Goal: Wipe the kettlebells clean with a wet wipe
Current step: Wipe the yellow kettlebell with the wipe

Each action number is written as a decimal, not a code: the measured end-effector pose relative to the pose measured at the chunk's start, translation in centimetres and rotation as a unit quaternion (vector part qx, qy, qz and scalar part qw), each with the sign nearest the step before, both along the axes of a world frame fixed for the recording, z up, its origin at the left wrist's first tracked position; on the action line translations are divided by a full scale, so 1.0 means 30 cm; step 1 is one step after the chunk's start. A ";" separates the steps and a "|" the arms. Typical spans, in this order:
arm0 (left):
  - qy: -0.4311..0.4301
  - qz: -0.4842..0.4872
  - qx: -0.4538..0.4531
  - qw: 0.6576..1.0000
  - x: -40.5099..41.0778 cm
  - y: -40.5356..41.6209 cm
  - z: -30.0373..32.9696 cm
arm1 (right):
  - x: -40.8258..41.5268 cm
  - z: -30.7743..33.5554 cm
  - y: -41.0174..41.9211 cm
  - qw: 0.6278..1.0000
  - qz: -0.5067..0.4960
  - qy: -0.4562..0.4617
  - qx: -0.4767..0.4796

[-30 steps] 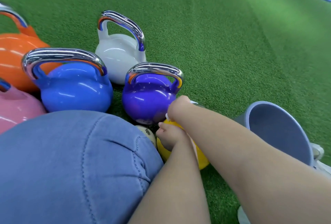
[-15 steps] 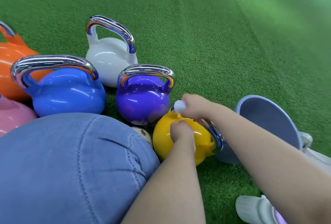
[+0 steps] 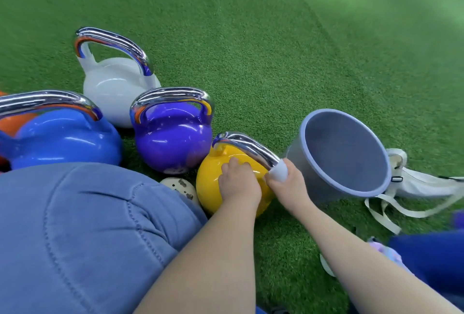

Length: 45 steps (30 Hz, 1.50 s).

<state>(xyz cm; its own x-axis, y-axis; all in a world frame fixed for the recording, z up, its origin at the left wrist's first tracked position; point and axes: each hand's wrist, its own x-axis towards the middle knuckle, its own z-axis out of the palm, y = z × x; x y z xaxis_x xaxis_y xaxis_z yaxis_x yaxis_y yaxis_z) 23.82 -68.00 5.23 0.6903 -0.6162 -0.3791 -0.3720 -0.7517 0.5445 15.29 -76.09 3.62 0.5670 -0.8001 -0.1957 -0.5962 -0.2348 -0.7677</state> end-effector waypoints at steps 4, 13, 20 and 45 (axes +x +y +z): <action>-0.026 -0.045 0.063 0.997 0.000 0.022 -0.009 | -0.014 -0.094 0.065 0.989 -0.128 -0.051 0.054; 0.090 -0.051 0.137 0.985 0.023 0.012 0.027 | 0.088 -0.085 0.140 0.914 -0.382 -0.097 0.097; 0.094 -0.050 0.144 0.984 0.026 0.004 0.028 | 0.021 -0.037 0.041 0.993 -0.117 -0.010 0.005; 0.053 -0.352 0.187 0.915 0.465 -0.103 0.517 | 0.282 0.180 -0.048 0.910 0.241 0.319 -0.107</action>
